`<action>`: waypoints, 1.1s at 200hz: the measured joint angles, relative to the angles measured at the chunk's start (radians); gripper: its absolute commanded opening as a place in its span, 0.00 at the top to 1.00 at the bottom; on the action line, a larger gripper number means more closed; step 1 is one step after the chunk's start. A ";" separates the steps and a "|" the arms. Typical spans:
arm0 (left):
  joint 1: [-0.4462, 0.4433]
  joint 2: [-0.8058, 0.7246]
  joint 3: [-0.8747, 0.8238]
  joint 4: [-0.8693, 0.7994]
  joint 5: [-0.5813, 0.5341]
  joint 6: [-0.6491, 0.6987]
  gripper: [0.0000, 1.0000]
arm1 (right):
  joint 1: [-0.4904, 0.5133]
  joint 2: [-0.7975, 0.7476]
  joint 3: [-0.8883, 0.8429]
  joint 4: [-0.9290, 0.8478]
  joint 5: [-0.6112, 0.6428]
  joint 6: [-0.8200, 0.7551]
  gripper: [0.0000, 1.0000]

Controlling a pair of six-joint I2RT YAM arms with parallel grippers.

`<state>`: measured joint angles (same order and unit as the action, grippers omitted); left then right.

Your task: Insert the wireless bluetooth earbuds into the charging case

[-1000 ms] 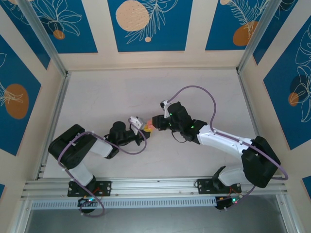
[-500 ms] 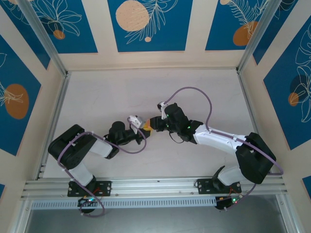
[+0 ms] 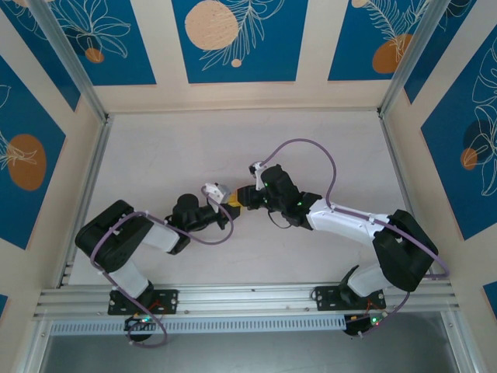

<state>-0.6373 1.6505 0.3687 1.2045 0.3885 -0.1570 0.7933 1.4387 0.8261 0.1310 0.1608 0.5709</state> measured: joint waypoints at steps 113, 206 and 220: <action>0.000 0.000 -0.003 0.031 -0.023 -0.021 0.77 | 0.008 -0.002 -0.002 0.007 -0.003 0.004 0.64; 0.000 -0.027 -0.004 0.037 -0.023 -0.018 0.77 | 0.013 -0.068 -0.004 -0.041 0.007 0.004 0.59; 0.000 -0.031 -0.004 0.037 -0.023 -0.018 0.76 | 0.013 -0.082 -0.004 -0.050 0.012 0.003 0.59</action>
<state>-0.6373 1.6196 0.3645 1.2411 0.3656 -0.1745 0.8059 1.3567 0.8223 0.0807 0.1730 0.5743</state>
